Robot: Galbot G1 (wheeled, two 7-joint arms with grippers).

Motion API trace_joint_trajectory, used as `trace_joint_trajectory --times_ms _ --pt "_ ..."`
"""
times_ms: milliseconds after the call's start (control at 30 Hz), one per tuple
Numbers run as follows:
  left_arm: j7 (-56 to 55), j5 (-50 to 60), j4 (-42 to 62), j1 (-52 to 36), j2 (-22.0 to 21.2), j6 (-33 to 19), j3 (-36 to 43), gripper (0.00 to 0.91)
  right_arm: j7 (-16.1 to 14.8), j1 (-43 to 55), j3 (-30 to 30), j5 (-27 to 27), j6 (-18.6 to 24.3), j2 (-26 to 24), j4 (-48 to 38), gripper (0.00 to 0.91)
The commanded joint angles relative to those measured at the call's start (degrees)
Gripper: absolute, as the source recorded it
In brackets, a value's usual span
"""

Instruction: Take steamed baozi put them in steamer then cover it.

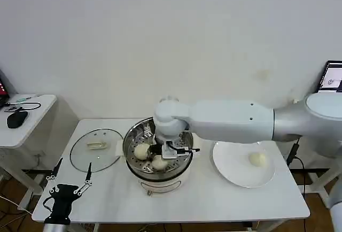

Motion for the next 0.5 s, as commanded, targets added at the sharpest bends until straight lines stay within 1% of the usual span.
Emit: trace_joint_trajectory --times_ms 33,300,333,367,500 --pt "0.0 0.0 0.1 0.0 0.1 0.0 -0.1 0.907 -0.1 -0.7 -0.1 -0.9 0.4 0.3 1.2 0.675" --pt "0.0 0.1 0.2 -0.2 -0.1 0.0 0.1 0.907 -0.1 -1.0 -0.1 -1.0 0.5 0.1 1.1 0.675" --pt "0.0 0.1 0.2 -0.2 -0.1 0.0 0.2 0.907 0.1 -1.0 -0.1 -1.2 0.7 0.0 1.0 0.715" --pt "0.0 0.1 0.2 -0.2 -0.1 0.0 0.2 0.907 0.1 -1.0 -0.1 -1.3 0.8 -0.1 0.9 0.907" --pt "0.0 0.2 0.2 -0.2 -0.1 0.0 0.2 0.907 0.2 -0.9 0.0 -1.3 0.7 -0.3 -0.3 0.907"
